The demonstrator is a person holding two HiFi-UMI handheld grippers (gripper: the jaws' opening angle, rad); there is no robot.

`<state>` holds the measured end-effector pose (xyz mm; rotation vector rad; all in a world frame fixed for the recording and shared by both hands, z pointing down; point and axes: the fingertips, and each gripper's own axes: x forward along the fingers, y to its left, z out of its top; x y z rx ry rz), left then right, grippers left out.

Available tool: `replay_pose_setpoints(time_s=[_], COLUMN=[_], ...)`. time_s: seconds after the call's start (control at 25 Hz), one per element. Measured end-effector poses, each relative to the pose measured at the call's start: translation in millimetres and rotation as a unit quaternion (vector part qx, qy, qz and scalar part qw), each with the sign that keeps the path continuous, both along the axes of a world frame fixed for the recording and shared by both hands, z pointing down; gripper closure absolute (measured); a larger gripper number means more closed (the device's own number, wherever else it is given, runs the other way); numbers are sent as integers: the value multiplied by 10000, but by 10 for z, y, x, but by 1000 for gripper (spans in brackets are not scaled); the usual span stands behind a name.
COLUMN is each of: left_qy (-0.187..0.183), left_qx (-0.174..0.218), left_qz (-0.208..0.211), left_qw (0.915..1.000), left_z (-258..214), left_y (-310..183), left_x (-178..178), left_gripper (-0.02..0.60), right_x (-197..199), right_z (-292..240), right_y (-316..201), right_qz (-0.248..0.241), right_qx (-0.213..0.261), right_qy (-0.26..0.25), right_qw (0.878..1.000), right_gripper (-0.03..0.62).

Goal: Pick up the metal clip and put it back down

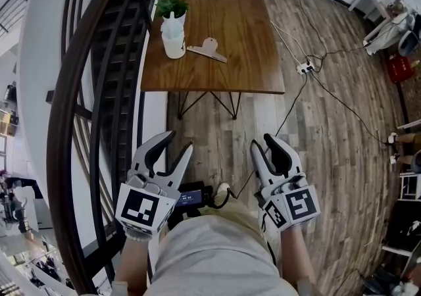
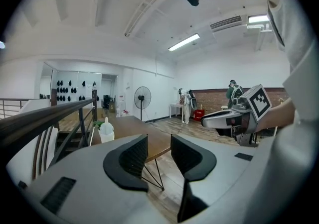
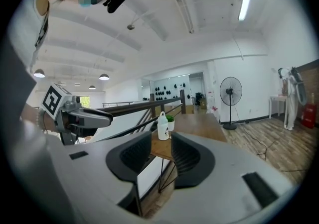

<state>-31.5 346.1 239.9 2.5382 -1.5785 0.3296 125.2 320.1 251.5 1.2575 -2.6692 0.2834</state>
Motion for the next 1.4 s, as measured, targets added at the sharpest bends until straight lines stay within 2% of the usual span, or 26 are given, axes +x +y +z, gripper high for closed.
replay_pose_setpoints(time_s=[0.4,0.76,0.88,1.12,1.4], left_qy=[-23,24,-58,84,-101], left_qx=[66,32,94,37,-52], left_qz=[160,92,10,-135,-513], left_qw=[9998,10000,9999,9999,9986], left_z=[-15,75,107,180,278], left_y=[55,-106,-357,-1107,-1921], left_x=[-195,-104,-83,-50,-48], left_gripper=[434,434,434,434,434], right_x=[-108,-52,-15,-4,-34], right_z=[21,83,154,273,366], right_y=[137,-61,-332,-1142,-2083], right_qz=[213,165,132,-47,-589], right_qx=[15,5,-29,-15,-7], right_qy=[-1,-29,-45,104,383], right_qw=[9998,9999,9999,9999,9975], right_gripper=[473,473,473,473,473])
